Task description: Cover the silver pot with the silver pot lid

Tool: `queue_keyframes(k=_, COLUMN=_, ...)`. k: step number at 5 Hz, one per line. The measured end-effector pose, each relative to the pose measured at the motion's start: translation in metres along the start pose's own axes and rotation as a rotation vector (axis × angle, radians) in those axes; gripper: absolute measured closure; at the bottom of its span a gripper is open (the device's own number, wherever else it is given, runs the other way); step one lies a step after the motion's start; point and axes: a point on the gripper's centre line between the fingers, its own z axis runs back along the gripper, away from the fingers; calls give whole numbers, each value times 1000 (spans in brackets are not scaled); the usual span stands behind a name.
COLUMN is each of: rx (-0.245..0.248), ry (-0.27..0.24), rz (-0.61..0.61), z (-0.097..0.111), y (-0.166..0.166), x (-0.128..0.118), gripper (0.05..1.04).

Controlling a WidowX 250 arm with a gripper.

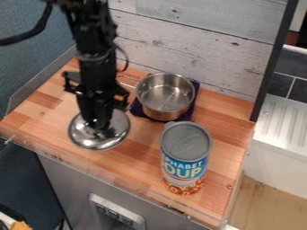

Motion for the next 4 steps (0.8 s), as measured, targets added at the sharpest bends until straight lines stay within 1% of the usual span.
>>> queue_keyframes(k=1, rx=-32, ry=-34, rz=13, z=12, y=-20, x=26, gripper=805)
queue_keyframes(k=2, rx=-39, ry=-27, rz=16, z=7, y=-36, x=46, gripper=805)
queue_keyframes(k=3, rx=-30, ry=-41, rz=18, z=3, y=-51, x=67, gripper=805)
queue_keyframes(k=4, rx=-14, ry=-62, rz=36, z=2, y=-55, x=87, gripper=805)
